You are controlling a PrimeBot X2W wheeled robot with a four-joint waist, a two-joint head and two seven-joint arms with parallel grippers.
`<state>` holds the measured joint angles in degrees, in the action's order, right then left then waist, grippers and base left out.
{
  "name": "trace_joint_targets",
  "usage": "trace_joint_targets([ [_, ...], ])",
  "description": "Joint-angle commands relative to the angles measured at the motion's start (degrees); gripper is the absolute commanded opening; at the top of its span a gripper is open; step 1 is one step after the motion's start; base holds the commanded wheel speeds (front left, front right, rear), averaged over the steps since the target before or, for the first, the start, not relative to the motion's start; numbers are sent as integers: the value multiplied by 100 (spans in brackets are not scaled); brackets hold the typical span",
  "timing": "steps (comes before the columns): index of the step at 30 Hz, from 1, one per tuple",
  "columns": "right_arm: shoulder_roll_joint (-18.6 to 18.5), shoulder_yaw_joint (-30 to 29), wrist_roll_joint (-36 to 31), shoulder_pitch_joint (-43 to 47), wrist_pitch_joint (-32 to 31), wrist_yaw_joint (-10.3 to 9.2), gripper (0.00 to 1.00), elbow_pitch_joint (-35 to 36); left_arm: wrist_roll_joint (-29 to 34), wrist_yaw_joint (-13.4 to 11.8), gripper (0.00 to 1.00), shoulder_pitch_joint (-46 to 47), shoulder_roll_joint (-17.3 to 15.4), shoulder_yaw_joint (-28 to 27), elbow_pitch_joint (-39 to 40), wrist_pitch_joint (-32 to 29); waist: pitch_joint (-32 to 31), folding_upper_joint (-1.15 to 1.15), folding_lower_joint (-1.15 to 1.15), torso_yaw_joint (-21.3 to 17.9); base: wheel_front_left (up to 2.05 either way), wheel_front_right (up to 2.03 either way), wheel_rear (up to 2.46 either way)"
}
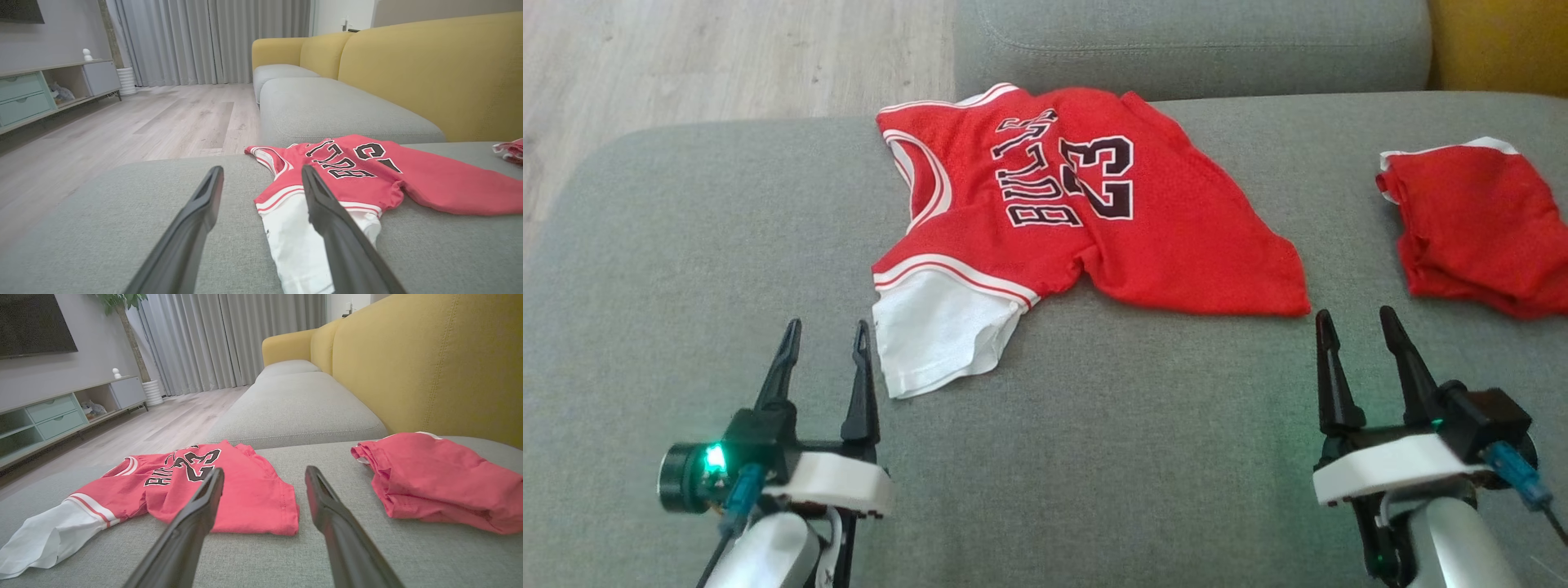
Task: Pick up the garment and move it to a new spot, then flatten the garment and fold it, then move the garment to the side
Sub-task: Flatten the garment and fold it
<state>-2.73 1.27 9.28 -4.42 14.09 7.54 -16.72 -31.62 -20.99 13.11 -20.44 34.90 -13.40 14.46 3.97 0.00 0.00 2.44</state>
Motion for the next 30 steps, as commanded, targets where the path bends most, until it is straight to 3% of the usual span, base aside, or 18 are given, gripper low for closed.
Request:
trace_joint_targets([
  [1, -15, 159, -53, -156, -11, -5, 100, 226, 32, 63, 100, 288, -49, -261, 97, 53, 29, 0, 0, -25, 0, 0, 0],
  [12, -15, 249, -40, -217, -38, -5, 100, 315, -259, 596, 100, 603, 49, 39, -945, -649, 373, 0, 0, -269, 0, 0, 0],
  [23, -15, 276, -29, -350, -27, -5, 100, 345, -392, 657, 100, 994, 99, 103, -1861, -1241, 709, 0, 0, -507, 0, 0, 0],
  [29, -15, 241, -43, -384, -10, -5, 100, 346, -449, 866, 100, 1071, 186, 261, -2036, -1473, 789, 0, 0, -535, 0, 0, 0],
  [30, -15, 241, -43, -394, -8, -5, 100, 336, -459, 905, 59, 1067, 199, 297, -2058, -1529, 787, 0, 0, -537, 0, 0, 0],
])
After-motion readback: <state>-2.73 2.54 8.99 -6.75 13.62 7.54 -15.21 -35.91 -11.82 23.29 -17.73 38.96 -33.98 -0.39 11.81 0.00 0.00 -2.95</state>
